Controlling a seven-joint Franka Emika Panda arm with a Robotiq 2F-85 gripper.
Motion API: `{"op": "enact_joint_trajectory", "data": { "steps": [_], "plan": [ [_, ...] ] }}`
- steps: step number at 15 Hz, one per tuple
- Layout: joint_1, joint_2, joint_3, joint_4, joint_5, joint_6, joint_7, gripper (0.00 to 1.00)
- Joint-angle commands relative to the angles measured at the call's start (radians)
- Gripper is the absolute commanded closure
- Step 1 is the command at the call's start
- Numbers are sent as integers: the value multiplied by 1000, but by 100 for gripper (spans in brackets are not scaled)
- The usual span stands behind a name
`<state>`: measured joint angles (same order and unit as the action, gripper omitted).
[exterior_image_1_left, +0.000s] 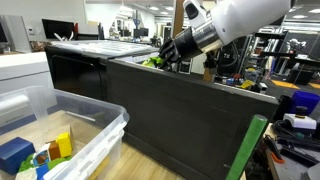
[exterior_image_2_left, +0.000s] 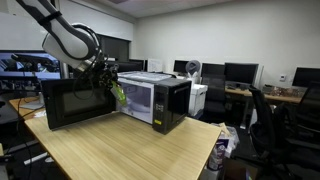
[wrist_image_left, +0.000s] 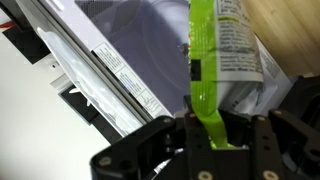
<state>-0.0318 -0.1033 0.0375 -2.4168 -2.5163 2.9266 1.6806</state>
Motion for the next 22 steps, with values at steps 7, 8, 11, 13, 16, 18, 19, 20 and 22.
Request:
{"op": "enact_joint_trajectory", "data": {
  "steps": [7,8,11,13,16,18,19,20,22],
  "plan": [
    [114,2,-4,-88,-95,-297,173,98],
    [121,-2,-4,-94,-94,-311,169,98],
    [121,4,-6,-108,-88,-319,144,98],
    [113,9,-15,-113,-89,-302,132,98],
    [103,13,-32,-122,-89,-295,122,98],
    [100,15,-43,-124,-89,-298,126,98],
    [97,17,-49,-123,-89,-297,129,98],
    [95,19,-54,-122,-89,-301,133,98],
    [84,28,-70,-120,-89,-309,146,98]
  ]
}}
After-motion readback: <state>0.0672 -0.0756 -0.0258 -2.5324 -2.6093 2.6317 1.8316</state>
